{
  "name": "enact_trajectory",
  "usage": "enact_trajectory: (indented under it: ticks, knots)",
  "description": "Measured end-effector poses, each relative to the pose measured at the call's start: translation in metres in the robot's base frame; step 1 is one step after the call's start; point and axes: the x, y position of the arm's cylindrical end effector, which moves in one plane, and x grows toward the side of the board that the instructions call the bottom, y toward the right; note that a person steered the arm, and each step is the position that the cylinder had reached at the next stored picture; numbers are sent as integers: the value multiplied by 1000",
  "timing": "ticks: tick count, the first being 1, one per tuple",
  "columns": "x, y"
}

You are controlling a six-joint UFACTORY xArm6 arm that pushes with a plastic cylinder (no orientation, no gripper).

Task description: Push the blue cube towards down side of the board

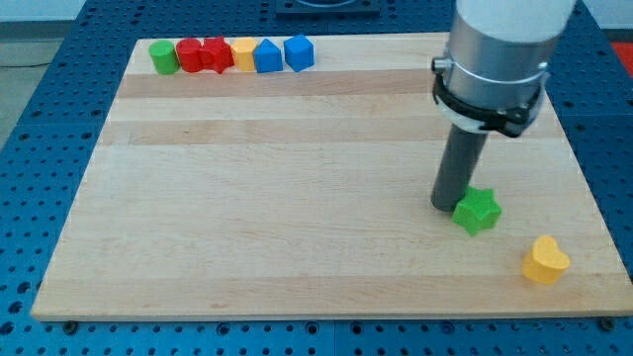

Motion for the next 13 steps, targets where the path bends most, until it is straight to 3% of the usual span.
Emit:
enact_trajectory:
  ticks: [3,4,7,9,11,13]
  knots:
    - [25,33]
    - [-9,20]
    - [-230,-36]
    - [-315,-121]
    - [-287,-192]
    - [-241,-217]
